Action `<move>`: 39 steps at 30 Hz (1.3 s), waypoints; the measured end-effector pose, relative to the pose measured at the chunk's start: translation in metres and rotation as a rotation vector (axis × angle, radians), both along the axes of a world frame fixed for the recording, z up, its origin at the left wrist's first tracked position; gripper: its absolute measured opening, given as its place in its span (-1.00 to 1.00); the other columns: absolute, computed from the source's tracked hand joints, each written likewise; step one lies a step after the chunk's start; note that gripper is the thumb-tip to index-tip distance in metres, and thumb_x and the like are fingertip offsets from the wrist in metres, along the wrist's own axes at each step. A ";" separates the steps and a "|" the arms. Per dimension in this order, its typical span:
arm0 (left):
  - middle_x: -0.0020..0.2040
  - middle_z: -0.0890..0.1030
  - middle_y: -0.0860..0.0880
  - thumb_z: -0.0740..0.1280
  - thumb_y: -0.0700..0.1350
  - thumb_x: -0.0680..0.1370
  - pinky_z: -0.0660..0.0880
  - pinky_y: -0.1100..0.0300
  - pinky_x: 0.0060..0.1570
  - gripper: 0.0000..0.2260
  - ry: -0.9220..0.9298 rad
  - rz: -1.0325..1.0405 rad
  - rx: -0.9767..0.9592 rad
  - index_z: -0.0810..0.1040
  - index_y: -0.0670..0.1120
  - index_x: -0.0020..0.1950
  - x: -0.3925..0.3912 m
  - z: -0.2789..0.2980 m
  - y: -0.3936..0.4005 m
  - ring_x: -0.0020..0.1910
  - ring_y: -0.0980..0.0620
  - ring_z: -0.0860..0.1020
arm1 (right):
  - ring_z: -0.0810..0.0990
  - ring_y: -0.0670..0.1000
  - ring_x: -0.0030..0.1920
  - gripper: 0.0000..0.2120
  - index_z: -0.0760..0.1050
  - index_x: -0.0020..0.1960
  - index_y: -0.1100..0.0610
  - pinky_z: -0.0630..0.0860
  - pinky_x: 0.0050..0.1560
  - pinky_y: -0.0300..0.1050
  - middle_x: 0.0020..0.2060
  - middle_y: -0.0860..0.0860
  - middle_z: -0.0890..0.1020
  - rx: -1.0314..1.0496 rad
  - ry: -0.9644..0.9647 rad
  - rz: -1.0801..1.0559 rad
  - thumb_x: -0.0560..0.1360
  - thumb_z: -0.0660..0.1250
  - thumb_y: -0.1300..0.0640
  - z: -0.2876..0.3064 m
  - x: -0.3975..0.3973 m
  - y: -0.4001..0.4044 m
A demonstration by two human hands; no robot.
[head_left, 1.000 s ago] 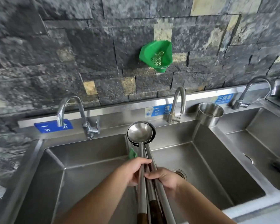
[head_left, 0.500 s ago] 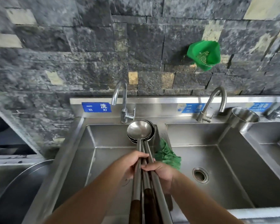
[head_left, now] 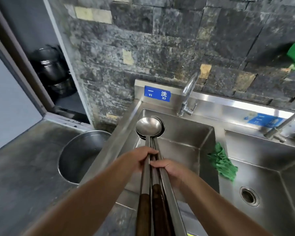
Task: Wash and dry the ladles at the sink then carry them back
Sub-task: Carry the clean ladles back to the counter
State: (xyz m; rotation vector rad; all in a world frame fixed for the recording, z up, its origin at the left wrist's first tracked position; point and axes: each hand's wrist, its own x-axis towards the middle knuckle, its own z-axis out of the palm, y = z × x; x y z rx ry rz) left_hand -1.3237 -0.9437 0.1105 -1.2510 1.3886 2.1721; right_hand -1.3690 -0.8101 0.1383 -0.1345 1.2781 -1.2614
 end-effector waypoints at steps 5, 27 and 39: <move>0.02 0.59 -0.18 0.37 -0.11 0.50 0.62 0.06 -0.10 -0.73 0.017 0.176 -0.011 0.59 -0.19 0.16 0.041 -0.004 -0.020 -0.11 -0.09 0.59 | 0.70 0.08 -0.33 -0.82 0.56 0.04 0.33 0.62 -0.31 -0.12 -0.26 0.19 0.70 -0.015 -0.106 0.160 0.56 0.20 0.29 -0.001 0.021 -0.027; -0.25 0.56 -0.19 0.24 -0.13 0.60 0.61 0.14 -0.40 -0.81 0.079 1.164 0.091 0.50 -0.25 -0.08 0.277 -0.004 0.097 -0.37 -0.08 0.60 | 0.65 0.09 -0.43 -0.78 0.58 -0.19 0.32 0.61 -0.38 -0.10 -0.37 0.20 0.65 0.155 0.011 1.209 0.56 0.25 0.26 -0.009 0.180 -0.036; -0.25 0.65 -0.18 0.25 -0.11 0.59 0.60 0.09 -0.26 -0.80 0.110 1.617 0.129 0.54 -0.25 -0.01 0.465 -0.018 0.255 -0.36 -0.10 0.66 | 0.67 0.06 -0.39 -0.77 0.56 -0.07 0.32 0.60 -0.37 -0.14 -0.33 0.18 0.67 0.231 0.022 1.677 0.61 0.19 0.23 -0.012 0.381 0.058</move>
